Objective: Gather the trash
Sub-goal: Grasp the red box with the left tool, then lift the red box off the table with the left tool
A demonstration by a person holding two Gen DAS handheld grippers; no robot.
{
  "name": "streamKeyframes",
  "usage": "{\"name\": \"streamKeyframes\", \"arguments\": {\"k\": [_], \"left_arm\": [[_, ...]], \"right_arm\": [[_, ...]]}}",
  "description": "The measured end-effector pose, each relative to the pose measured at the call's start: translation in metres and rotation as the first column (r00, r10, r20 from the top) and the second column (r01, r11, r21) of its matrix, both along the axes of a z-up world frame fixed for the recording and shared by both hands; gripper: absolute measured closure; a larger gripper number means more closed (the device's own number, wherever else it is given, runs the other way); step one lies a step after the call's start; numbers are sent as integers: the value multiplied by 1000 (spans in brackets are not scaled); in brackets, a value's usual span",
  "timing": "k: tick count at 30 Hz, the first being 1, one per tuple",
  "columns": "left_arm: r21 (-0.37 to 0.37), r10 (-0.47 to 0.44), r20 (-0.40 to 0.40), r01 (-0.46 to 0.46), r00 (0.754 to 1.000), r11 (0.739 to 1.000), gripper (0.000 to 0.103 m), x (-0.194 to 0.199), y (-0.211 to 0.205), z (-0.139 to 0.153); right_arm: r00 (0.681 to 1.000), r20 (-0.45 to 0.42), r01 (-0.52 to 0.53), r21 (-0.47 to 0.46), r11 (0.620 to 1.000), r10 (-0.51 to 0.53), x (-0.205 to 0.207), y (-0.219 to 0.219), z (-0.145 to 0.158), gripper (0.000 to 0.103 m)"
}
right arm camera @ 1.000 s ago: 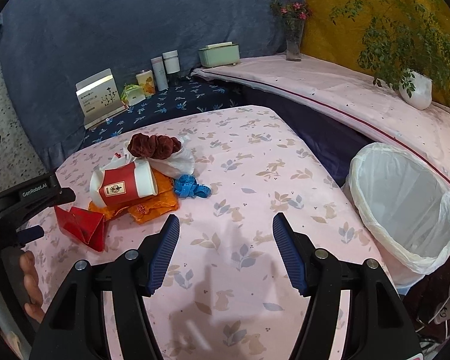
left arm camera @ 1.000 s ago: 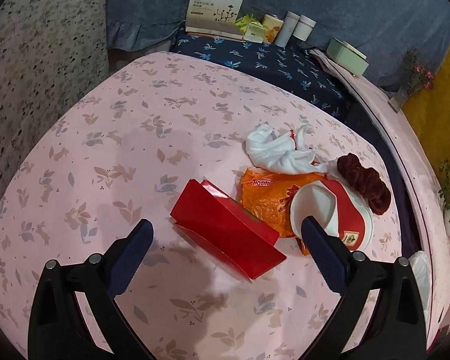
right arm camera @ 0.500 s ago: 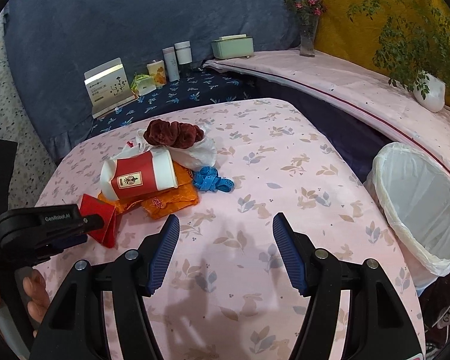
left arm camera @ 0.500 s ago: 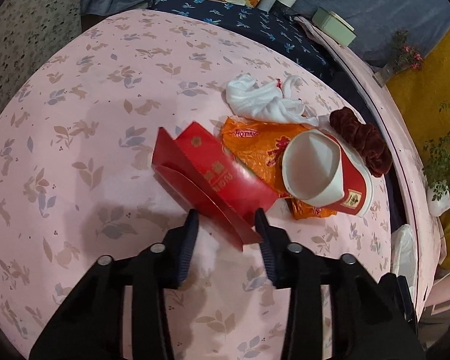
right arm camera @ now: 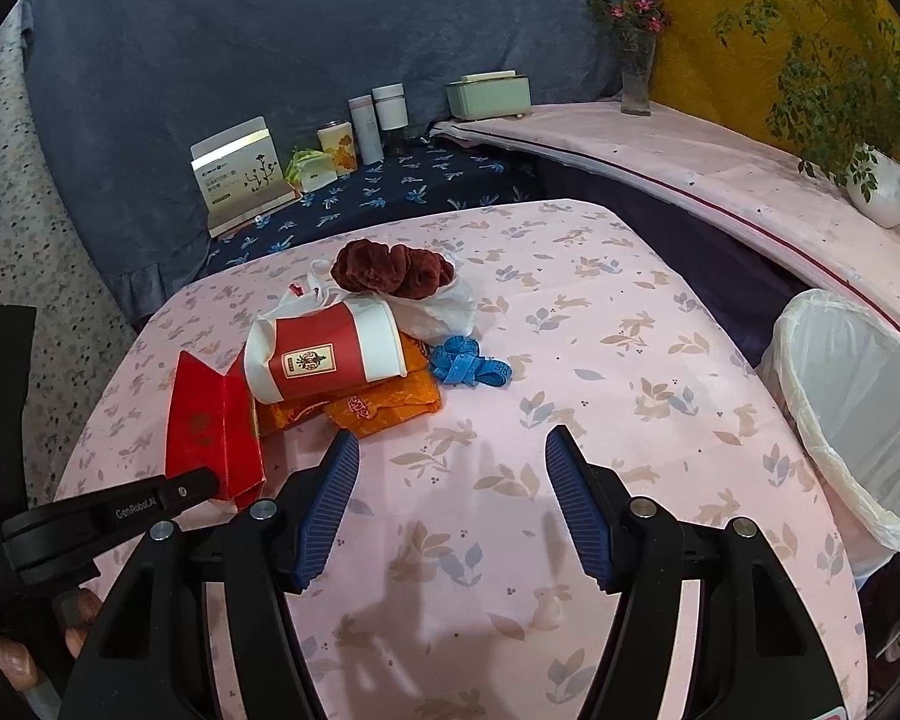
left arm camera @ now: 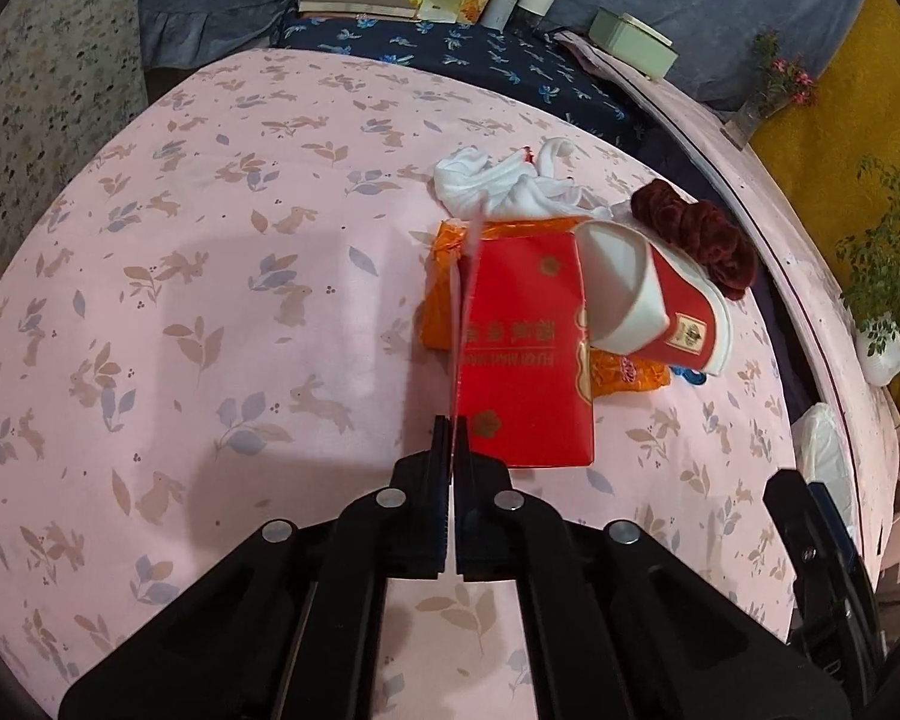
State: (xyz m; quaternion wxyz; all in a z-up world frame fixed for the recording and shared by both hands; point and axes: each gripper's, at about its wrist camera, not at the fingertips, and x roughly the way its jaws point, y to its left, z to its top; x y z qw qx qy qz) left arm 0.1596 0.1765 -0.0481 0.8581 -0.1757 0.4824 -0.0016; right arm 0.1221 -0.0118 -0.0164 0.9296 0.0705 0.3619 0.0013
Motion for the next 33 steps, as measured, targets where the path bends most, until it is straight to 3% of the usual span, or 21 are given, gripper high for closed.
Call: {"name": "streamKeyframes", "arguments": {"k": [10, 33], "left_arm": [[39, 5, 16, -6, 1000, 999, 103, -33, -10, 6], [75, 14, 41, -17, 999, 997, 103, -54, -19, 24]], "right_arm": [[998, -24, -52, -50, 997, 51, -4, 1, 5, 40], [999, -3, -53, -79, 995, 53, -27, -8, 21, 40]]}}
